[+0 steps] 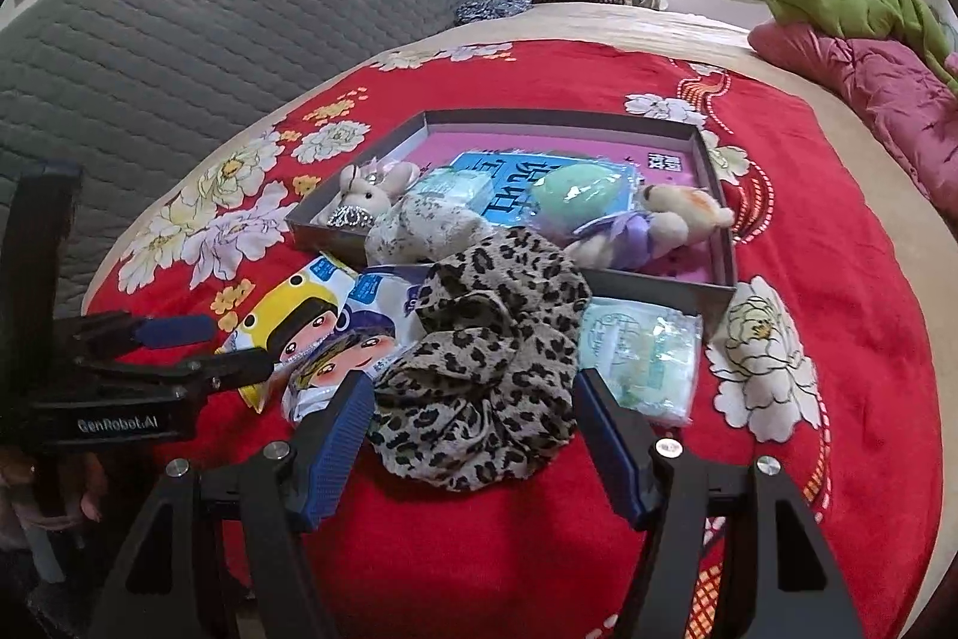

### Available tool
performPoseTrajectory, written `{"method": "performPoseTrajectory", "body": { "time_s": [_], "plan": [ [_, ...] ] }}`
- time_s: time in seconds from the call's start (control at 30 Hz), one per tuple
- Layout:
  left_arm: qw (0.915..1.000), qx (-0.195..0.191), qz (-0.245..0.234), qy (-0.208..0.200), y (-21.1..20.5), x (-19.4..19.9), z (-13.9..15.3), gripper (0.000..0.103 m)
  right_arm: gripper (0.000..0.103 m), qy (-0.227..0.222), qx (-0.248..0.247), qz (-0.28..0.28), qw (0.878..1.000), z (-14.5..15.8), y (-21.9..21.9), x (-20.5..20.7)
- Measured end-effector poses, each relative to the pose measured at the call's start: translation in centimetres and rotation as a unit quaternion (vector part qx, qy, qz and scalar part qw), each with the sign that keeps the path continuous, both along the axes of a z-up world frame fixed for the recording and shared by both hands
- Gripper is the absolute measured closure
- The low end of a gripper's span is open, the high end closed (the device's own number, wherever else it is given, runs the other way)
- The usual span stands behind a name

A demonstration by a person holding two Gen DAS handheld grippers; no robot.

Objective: Organize soft objects
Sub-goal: 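Grasp the yellow wipes pack with the left tool while the right tool grasps the leopard-print scrunchie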

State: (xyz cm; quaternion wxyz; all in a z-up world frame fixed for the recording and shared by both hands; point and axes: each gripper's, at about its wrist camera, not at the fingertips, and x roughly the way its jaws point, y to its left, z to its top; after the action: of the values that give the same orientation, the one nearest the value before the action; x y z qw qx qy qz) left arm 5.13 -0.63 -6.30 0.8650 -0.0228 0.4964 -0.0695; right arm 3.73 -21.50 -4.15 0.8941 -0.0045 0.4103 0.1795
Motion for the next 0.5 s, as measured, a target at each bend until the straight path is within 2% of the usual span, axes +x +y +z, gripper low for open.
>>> {"method": "performPoseTrajectory", "body": {
  "time_s": [0.1, 0.5],
  "plan": [
    [1.0, -0.007, 0.003, -0.001, 0.1, 0.3, -0.1, 0.03, 0.035, -0.002, -0.005, 0.004, 1.0, -0.3, 0.3, 0.4],
    [0.9999, 0.007, -0.011, 0.006, -0.8, 1.6, -1.6, 0.028, 0.035, 0.005, 0.002, -0.008, 1.0, -1.1, 0.1, 2.0]
  ]
}}
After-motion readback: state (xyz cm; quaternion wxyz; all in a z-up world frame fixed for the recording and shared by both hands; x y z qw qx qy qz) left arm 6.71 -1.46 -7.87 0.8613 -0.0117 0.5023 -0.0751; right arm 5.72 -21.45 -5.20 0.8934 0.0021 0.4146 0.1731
